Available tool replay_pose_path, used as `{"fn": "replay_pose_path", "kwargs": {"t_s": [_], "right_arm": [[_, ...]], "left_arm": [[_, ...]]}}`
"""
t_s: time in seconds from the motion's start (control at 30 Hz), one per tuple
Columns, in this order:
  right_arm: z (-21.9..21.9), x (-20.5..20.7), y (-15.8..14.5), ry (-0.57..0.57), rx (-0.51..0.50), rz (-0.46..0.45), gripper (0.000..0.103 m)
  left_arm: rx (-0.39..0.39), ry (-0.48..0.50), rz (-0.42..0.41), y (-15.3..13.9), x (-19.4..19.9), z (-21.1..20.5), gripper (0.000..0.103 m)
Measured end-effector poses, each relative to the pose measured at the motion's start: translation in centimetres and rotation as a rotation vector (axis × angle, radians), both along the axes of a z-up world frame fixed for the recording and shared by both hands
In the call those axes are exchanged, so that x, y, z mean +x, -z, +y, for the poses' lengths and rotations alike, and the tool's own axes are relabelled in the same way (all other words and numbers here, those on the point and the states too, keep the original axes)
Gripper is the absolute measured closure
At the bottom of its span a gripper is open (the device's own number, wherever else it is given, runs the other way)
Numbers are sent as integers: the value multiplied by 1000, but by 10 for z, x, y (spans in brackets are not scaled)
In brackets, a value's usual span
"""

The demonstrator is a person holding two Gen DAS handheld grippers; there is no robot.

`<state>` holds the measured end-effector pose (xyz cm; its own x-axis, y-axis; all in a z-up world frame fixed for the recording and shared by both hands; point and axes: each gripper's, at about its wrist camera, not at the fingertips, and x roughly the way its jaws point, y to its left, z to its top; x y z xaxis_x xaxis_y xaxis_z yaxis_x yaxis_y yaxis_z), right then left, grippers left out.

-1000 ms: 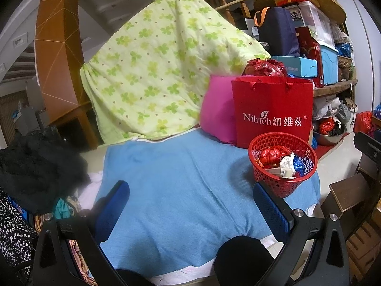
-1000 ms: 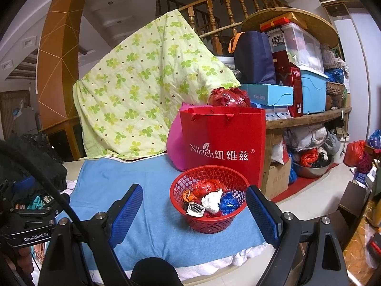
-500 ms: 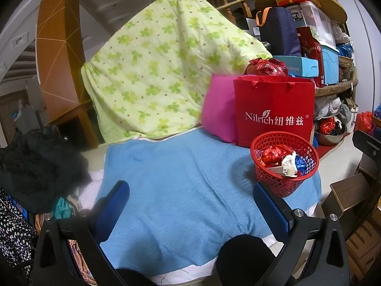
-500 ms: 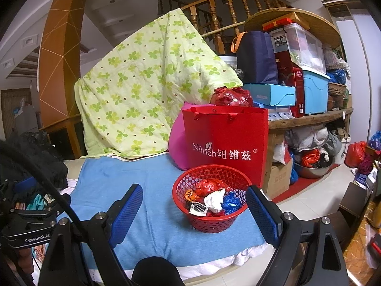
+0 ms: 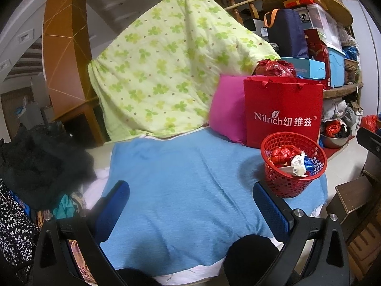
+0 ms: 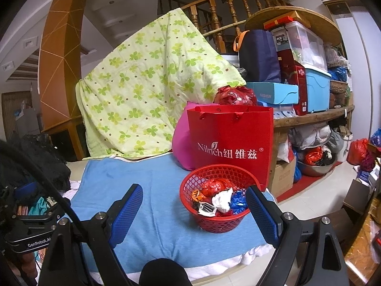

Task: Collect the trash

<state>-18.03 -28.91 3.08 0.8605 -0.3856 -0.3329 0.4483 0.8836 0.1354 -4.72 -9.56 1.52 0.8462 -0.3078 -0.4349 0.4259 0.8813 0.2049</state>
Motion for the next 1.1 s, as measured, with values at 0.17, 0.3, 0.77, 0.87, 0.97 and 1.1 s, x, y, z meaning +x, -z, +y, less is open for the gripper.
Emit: {"fn": "replay_pose_path", "kwargs": {"t_s": [0.17, 0.3, 0.77, 0.87, 0.97, 1.1], "right_arm": [[4, 9, 6, -19, 40, -3, 13], [11, 20, 13, -36, 46, 21, 13], [28, 68, 39, -92, 45, 68, 13], [26, 77, 43, -94, 48, 73, 13], [23, 84, 47, -91, 51, 71, 13], [17, 88, 52, -85, 60, 72, 13]], "left_arm": [[4, -30, 3, 6, 11, 8, 0], [5, -53, 15, 12, 20, 15, 0], [18, -133, 85, 43, 63, 31, 0], [21, -143, 96, 48, 70, 30, 0], [24, -148, 99, 52, 75, 28, 0], [28, -151, 106, 56, 79, 25, 0]]}}
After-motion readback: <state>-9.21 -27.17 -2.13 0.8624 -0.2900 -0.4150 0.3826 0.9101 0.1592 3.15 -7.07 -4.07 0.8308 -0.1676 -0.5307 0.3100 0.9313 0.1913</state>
